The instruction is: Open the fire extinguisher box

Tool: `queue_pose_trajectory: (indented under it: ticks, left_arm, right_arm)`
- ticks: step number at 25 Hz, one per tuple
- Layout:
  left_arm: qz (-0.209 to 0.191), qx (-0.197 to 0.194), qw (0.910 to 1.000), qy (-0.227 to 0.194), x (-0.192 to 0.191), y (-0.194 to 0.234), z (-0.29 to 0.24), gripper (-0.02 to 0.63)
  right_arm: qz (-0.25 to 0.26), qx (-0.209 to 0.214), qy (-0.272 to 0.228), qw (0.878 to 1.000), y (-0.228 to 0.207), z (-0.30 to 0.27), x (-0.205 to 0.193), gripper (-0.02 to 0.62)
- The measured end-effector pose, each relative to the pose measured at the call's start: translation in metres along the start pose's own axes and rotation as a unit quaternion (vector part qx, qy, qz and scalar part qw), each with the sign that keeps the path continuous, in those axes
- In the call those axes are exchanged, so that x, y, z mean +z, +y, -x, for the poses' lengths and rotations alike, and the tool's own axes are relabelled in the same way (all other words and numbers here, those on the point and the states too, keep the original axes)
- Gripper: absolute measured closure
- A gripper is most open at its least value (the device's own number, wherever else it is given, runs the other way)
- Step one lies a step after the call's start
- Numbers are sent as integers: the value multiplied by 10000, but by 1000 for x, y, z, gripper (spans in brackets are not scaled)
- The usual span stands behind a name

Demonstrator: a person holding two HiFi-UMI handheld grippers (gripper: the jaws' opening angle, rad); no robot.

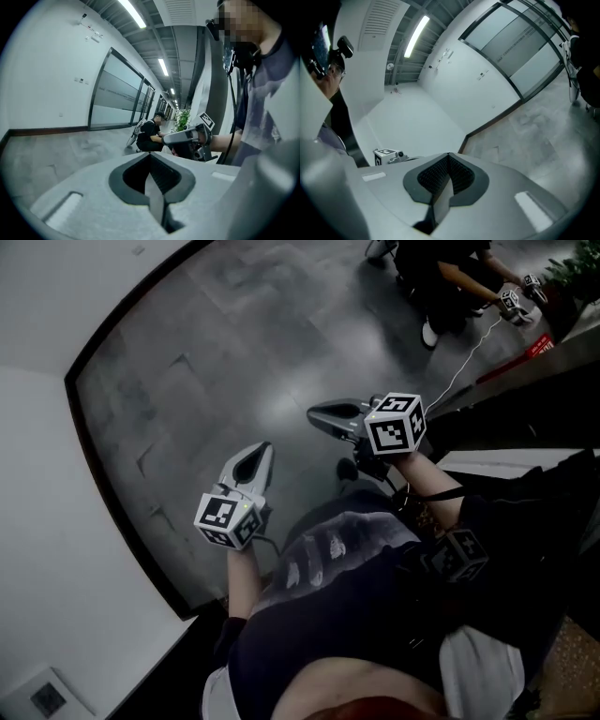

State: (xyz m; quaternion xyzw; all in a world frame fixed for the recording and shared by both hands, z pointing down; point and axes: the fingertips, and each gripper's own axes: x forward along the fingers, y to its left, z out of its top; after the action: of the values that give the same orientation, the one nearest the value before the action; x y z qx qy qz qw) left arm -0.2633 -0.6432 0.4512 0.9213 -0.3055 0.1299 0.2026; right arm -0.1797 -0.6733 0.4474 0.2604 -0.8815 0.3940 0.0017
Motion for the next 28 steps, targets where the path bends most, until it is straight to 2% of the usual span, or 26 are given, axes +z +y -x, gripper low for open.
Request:
queue_pose_trajectory:
  ticks: [4,9,14,21,28]
  left_arm:
    - [-47,192,9996,208,23,4,-28,606]
    - [-156,142,9997,140,21,-1,-40,606]
    - [-362,26,9992,148,19,-7,-47,606]
    - [-159,396,9991,68,56,29,-72,606]
    - [52,496,9985,-229,58,82,-63,606]
  right_arm:
    - [-256,280,-132,9992,-24,10,35,597]
    - [44,630,9,9980,-20,5,35,595]
    - [12,724,-29,9974,-27,3,30,595]
    - [136,1002,55,9949,-49,-15,80,595]
    - [72,1079,143,9940,-52,-66,96,597]
